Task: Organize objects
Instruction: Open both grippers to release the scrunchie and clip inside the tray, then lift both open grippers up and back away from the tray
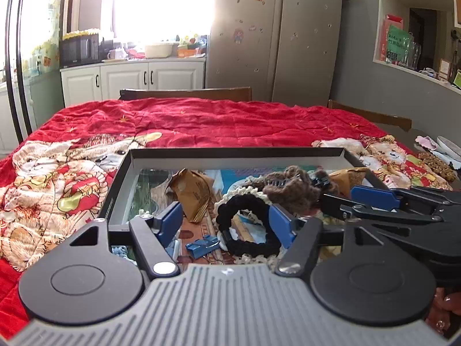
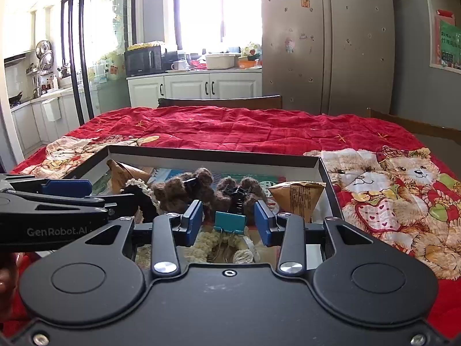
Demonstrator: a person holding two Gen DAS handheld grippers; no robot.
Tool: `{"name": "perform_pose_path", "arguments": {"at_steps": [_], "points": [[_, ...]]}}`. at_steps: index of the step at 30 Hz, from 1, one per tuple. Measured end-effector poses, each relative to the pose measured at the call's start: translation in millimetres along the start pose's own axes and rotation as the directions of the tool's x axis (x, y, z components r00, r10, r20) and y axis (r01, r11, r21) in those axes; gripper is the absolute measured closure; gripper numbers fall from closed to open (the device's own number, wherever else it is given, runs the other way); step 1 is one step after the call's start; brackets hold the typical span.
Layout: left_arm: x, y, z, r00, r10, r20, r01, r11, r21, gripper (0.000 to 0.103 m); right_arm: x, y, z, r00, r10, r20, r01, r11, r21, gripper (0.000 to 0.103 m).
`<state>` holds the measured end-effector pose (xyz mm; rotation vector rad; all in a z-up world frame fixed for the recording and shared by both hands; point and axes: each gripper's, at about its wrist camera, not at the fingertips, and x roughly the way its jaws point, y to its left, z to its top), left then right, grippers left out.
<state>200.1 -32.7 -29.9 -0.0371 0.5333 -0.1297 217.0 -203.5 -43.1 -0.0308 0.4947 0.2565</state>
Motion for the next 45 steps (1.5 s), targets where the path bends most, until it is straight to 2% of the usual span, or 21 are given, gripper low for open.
{"name": "perform_pose_path", "arguments": {"at_steps": [10, 25, 28, 45], "points": [[-23.2, -3.2, 1.6, 0.999, -0.01, 0.043, 0.01, 1.0, 0.007, 0.016, -21.6, -4.7, 4.8, 1.0, 0.008, 0.023, -0.009, 1.0, 0.028, 0.064], [-54.6, -1.0, 0.9, 0.998, -0.002, 0.07, 0.0, 1.0, 0.021, 0.014, -57.5, -12.3, 3.8, 0.999, 0.026, 0.034, -0.028, 0.998, 0.05, 0.062], [-63.4, -1.0, -1.2, 0.997, -0.002, 0.074, 0.0, 0.999, 0.032, 0.014, -68.0, -14.0, 2.4, 0.999, 0.03, 0.041, -0.032, 0.998, 0.058, 0.058], [-111.3, 0.4, -18.2, 0.997, -0.011, 0.079, 0.004, 0.996, 0.084, 0.009, -126.3, -10.3, -12.1, 0.998, 0.049, 0.049, -0.051, 0.998, 0.028, 0.053]]}}
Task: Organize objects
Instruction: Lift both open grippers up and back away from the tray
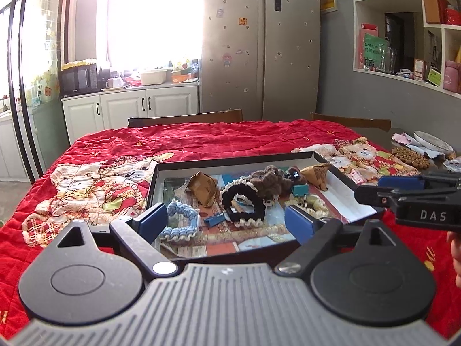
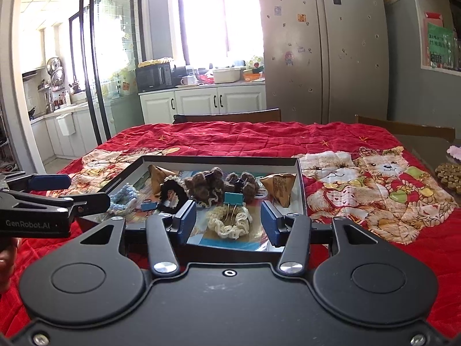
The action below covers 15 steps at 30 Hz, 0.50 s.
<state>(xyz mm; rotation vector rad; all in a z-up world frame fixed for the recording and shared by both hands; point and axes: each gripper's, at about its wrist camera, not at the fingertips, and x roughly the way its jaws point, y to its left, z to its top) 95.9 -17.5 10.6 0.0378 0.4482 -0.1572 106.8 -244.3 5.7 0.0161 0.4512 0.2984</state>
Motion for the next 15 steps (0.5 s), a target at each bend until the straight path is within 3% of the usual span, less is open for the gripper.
{"name": "perform_pose_path", "arguments": {"at_steps": [15], "points": [[-36.9, 2.1, -16.3, 1.0, 0.011, -0.004, -0.011, 1.0, 0.029, 0.002, -38.2, 27.4, -12.6, 1.0, 0.02, -0.018, -0.022, 0.997, -0.077, 0.051]]}}
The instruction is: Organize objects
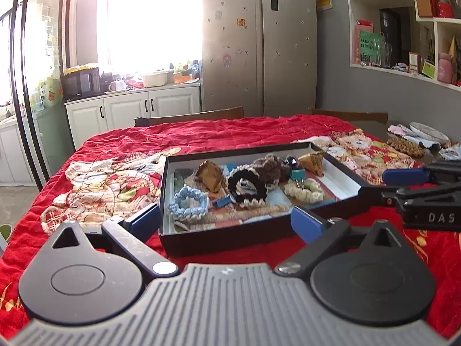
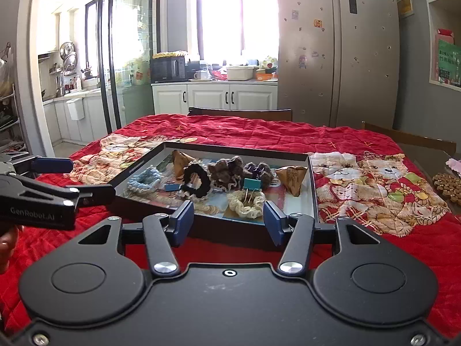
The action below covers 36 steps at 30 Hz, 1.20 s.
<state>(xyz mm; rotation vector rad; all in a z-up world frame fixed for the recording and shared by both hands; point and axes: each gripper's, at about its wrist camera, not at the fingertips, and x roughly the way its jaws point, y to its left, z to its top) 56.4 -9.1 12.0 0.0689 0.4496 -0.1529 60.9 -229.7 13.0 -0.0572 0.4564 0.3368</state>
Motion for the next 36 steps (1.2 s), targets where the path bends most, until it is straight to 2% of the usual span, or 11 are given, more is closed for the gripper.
{"name": "perform_pose_path", "arguments": {"at_steps": [10, 18, 36], "points": [[-15.8, -3.8, -13.8, 0.999, -0.032, -0.032, 0.032, 0.999, -0.003, 0.002, -22.0, 9.2, -9.4, 1.0, 0.004, -0.019, -0.004, 1.0, -0.013, 0.049], [-26.4, -10.8, -20.8, 0.998, -0.05, -0.041, 0.05, 0.999, 0.002, 0.001, -31.8, 9.7, -26.9, 0.998, 0.004, -0.056, -0.002, 1.0, 0.029, 0.047], [-32.9, -7.6, -30.3, 0.998, -0.029, -0.065, 0.026, 0.999, -0.037, 0.0, -43.0, 4.3, -41.3, 0.997, -0.034, -0.074, 0.041, 0.994, 0.1, 0.023]]}}
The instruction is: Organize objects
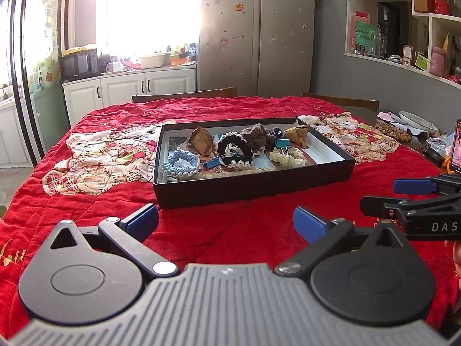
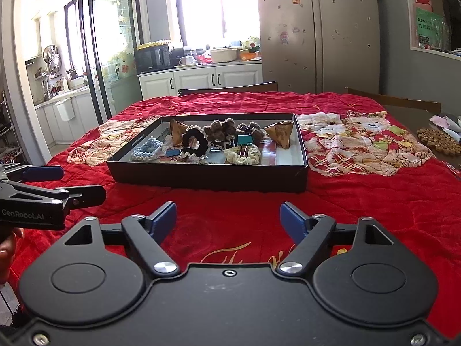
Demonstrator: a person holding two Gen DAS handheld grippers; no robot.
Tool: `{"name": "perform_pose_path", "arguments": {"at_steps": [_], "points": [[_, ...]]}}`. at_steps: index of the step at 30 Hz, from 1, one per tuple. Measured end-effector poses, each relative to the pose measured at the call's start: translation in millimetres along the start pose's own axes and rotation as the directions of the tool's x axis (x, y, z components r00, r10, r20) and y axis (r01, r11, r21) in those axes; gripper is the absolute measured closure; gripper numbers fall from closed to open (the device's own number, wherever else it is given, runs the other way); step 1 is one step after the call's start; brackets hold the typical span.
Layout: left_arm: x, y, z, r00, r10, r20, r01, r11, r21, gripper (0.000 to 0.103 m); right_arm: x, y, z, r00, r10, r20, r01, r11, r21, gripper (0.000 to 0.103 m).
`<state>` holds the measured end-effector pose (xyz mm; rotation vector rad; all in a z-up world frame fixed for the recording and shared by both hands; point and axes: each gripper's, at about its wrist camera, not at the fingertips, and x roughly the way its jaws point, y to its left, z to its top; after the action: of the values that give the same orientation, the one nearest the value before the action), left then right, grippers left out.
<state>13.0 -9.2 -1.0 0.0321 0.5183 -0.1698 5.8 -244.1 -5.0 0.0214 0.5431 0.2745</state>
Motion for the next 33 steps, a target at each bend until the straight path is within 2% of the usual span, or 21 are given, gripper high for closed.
{"name": "perform_pose_path", "arguments": {"at_steps": [8, 20, 33], "points": [[1.4, 0.0, -5.9, 1.0, 0.0, -0.028, 0.0, 1.0, -0.011, 0.0, 0.0, 3.4, -1.3, 1.0, -0.013, -0.005, 0.013, 1.0, -0.004, 0.014], [-1.4, 3.5, -9.5, 0.999, 0.03, -0.031, -0.031, 0.999, -0.024, 0.0, -0.3, 5.1, -1.8, 1.0, -0.013, -0.006, 0.013, 1.0, -0.007, 0.012], [-3.6, 1.3, -9.6, 0.999, 0.011, -0.041, -0.012, 1.0, -0.025, 0.0, -2.9, 7.4, -2.4, 1.0, -0.018, -0.009, 0.018, 1.0, -0.003, 0.011]]}}
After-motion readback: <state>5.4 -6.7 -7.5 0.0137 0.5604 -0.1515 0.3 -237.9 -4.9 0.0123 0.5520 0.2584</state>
